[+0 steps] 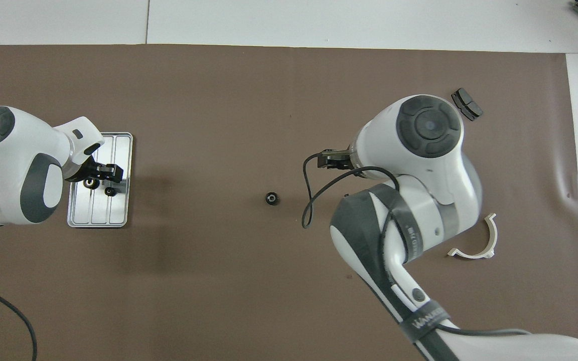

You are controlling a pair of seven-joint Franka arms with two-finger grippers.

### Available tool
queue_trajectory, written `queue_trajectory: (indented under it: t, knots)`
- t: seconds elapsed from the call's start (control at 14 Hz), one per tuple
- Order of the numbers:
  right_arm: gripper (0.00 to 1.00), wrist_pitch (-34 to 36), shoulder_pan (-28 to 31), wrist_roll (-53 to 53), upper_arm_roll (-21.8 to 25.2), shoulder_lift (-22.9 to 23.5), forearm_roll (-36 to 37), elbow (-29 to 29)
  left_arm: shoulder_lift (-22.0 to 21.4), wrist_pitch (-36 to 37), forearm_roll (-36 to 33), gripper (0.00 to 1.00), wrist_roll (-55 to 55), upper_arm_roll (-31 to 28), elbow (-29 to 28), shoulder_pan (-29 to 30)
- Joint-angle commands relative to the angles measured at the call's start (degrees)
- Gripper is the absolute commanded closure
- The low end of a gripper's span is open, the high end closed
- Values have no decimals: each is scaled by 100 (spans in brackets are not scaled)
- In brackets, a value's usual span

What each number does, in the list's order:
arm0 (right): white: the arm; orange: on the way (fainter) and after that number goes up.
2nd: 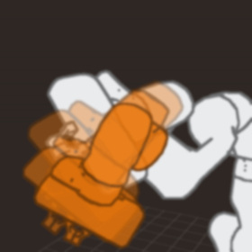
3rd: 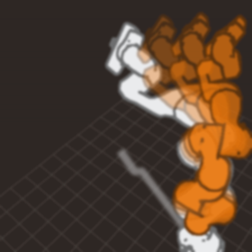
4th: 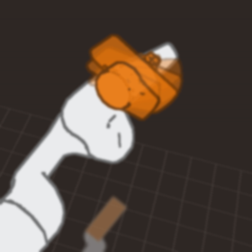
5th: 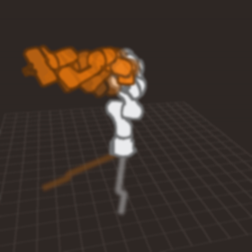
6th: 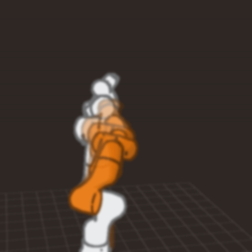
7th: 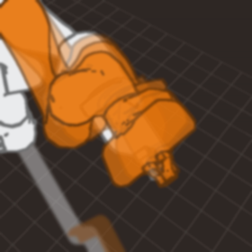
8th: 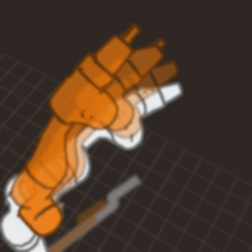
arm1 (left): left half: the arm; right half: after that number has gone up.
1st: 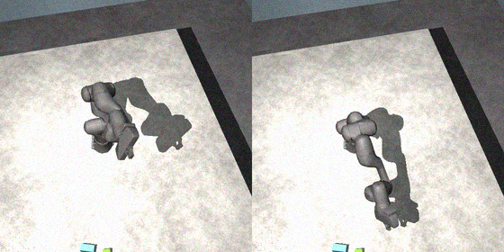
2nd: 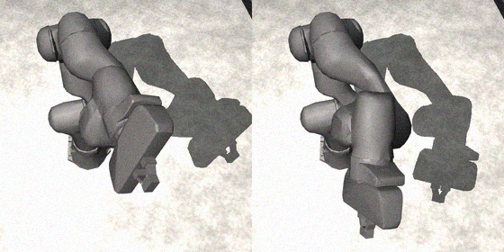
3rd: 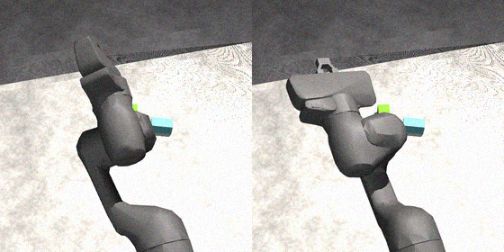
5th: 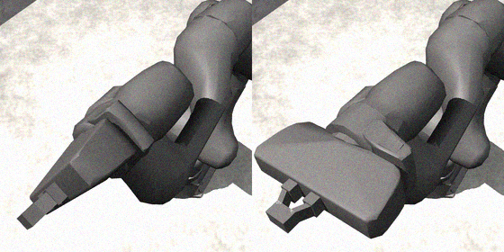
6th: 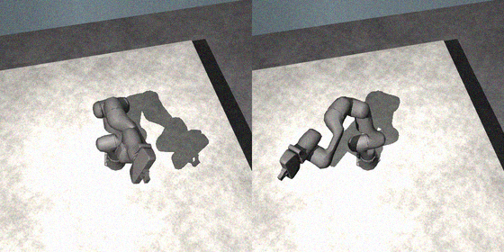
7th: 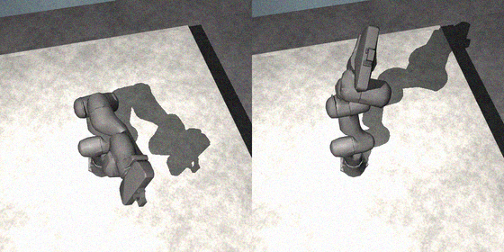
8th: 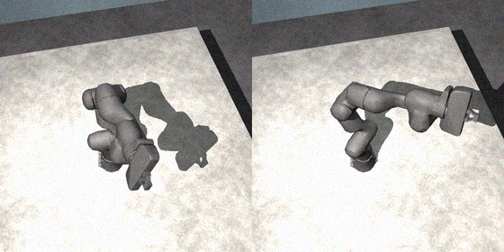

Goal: Place bearing gear from tray to pile
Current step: 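Lower the right gripper onto the center gear while the left gripper returns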

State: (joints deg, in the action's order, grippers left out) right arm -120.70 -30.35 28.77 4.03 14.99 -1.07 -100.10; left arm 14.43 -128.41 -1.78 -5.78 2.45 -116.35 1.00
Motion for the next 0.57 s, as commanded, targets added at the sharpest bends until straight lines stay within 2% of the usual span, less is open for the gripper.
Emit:
queue_trajectory:
  t: [0.0, 0.29, 0.5]
  knots:
    - [0, -321, -417, 470, 37, 399, -130, 166, -265, -157, -42, 31, -55, 45, -318, 101]
    - [0, -646, -1059, 866, 45, 1303, 238, 535, -335, -166, -15, 37, -29, 45, -494, 111]
    - [0, -832, -1087, 893, 37, 1498, 336, 562, -388, -184, -6, 40, 15, 45, -608, 102]
